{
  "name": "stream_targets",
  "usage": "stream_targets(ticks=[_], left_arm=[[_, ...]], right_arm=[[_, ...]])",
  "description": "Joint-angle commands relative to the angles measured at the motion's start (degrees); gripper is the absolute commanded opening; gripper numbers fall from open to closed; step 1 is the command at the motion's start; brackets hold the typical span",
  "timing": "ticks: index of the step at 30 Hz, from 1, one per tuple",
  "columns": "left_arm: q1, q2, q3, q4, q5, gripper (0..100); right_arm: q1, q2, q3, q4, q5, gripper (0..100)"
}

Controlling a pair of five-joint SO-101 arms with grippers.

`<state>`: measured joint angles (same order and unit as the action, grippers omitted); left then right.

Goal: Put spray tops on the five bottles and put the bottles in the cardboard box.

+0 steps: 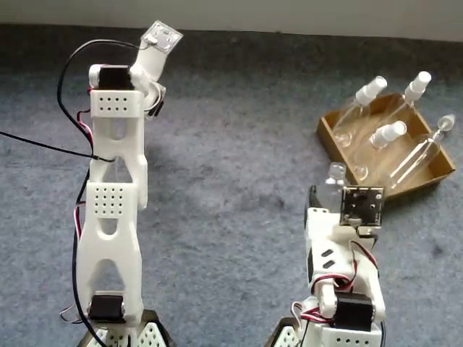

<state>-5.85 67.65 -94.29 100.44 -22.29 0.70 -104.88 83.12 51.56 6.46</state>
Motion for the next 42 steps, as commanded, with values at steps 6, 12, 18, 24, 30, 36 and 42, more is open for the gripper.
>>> stream_targets(ticks=[6, 12, 18, 24, 30, 36, 42], left_arm=[[-3.8, -3.9, 4.5, 0.4, -0.1, 0], [-6.1, -3.9, 18.1, 0.4, -6.3, 0], [-10.4, -3.9, 20.7, 0.4, -6.5, 0], [-11.8, -3.9, 21.0, 0.4, -6.6, 0], [-11.6, -4.2, 21.0, 0.4, -12.0, 0], [-11.6, -4.2, 20.7, 0.4, -12.7, 7], [-11.2, -4.2, 20.4, 0.1, -12.7, 14]], right_arm=[[-17.3, -0.5, -0.3, -1.1, 0.0, 4.1], [-25.3, -0.5, 5.1, -12.1, 0.0, 4.1], [-28.8, -0.5, 14.2, -24.0, 0.0, 4.1], [-28.8, -0.5, 17.6, -31.7, 0.0, 4.1], [-28.8, -0.5, 19.1, -32.0, -0.3, 4.1], [-28.8, -0.5, 19.5, -31.9, -0.4, 4.1], [-28.5, -0.5, 19.5, -31.1, -0.4, 4.1]])
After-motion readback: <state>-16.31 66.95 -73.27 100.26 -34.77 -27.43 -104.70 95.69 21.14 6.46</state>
